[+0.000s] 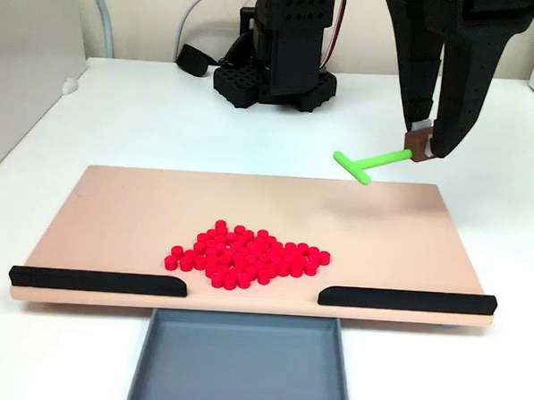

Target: Gather the left side granules

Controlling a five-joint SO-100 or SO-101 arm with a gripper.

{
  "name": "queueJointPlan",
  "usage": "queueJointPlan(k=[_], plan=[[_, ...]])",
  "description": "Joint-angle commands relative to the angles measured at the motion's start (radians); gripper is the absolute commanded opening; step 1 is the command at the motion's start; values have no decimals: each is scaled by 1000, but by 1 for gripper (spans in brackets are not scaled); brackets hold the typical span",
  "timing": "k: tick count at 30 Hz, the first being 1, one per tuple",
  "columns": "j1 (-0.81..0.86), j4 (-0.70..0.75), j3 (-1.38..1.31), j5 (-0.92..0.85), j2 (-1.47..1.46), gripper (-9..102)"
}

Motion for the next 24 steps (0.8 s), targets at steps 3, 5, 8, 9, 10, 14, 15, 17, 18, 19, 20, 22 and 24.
queueJointPlan(k=[3, 5, 8, 9, 10, 14, 15, 17, 18, 19, 20, 22, 24], plan=[[3, -6, -78, 21, -32, 0], [8, -6, -101, 23, -55, 0], [14, -6, -135, 25, -81, 0], [15, -6, -143, 25, -91, 0], [17, -6, -149, 25, -95, 0], [25, -6, -170, 28, -115, 0], [28, -6, -176, 28, -120, 0], [31, -6, -187, 28, -126, 0], [31, -6, -189, 28, -130, 0], [31, -6, -190, 28, -133, 0], [31, -6, -192, 28, -137, 0], [32, -6, -196, 32, -147, 0], [35, -6, -201, 41, -158, 0]])
